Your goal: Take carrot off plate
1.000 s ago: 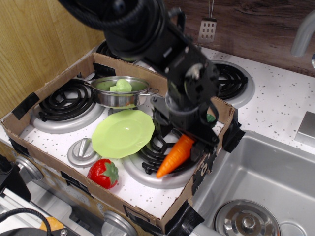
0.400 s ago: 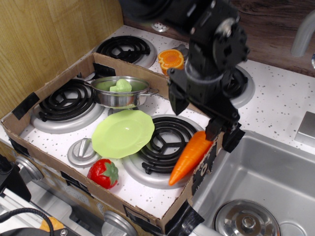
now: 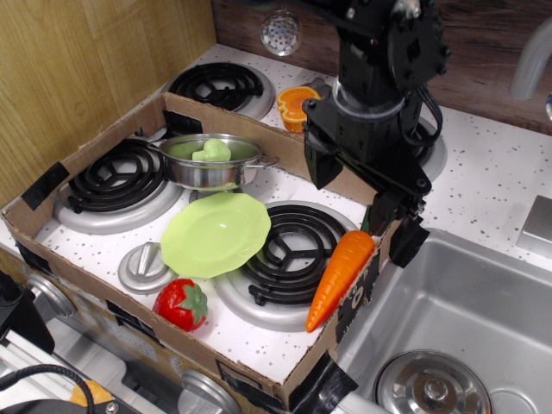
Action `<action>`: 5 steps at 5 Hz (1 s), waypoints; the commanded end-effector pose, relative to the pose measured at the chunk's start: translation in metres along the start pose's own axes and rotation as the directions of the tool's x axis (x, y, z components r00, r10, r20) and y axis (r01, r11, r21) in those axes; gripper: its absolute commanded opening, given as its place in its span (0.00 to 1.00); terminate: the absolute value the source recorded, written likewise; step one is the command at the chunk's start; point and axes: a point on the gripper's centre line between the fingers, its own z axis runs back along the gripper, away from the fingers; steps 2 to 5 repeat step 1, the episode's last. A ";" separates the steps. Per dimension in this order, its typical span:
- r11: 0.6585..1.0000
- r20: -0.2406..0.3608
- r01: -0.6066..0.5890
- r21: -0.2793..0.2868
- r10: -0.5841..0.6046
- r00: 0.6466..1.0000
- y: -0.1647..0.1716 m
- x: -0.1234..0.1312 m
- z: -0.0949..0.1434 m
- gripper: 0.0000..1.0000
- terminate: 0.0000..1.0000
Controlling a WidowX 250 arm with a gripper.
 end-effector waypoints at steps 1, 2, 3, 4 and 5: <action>1.000 0.056 -0.006 0.004 0.006 0.998 0.013 0.016 0.012 1.00 1.00; 1.000 0.056 -0.006 0.004 0.006 0.998 0.013 0.016 0.012 1.00 1.00; 1.000 0.056 -0.006 0.004 0.006 0.998 0.013 0.016 0.012 1.00 1.00; 1.000 0.056 -0.006 0.004 0.006 0.998 0.013 0.016 0.012 1.00 1.00; 1.000 0.056 -0.006 0.004 0.006 0.998 0.013 0.016 0.012 1.00 1.00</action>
